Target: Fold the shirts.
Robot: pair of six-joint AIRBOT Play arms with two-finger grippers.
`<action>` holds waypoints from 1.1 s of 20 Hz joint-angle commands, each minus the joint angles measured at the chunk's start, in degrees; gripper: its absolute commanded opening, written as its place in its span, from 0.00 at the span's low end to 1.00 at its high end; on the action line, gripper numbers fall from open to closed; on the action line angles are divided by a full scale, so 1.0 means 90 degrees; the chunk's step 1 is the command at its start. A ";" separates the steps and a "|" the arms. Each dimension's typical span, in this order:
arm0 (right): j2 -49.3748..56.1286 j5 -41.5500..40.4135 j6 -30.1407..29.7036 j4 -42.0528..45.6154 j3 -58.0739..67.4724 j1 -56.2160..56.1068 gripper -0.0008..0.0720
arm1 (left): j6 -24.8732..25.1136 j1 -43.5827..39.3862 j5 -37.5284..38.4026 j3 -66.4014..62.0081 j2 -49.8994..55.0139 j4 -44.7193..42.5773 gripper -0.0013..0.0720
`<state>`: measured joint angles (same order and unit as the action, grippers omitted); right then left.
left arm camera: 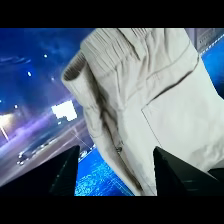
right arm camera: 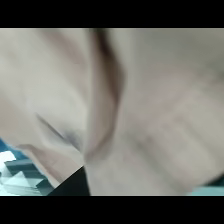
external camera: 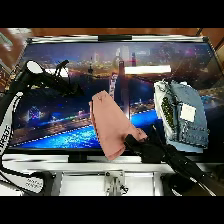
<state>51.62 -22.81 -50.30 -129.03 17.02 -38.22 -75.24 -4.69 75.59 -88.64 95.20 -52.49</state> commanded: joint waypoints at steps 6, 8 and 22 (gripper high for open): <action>0.0007 -0.1287 -0.1090 0.1515 0.2917 0.1566 0.10 | 0.0002 0.0002 -0.0002 -0.0007 0.0002 -0.0002 0.75; 0.0010 -0.1452 -0.1355 0.1605 0.3721 0.2453 0.10 | 0.0002 0.0002 -0.0002 -0.0007 0.0002 -0.0002 0.75; 0.2531 0.0007 -0.1977 0.1297 0.7667 0.5115 0.10 | 0.0024 0.0002 0.0012 -0.0007 0.0002 -0.0002 0.75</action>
<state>67.96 -25.50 -66.94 -116.64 77.89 6.55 -75.20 -4.69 75.66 -88.64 95.20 -52.51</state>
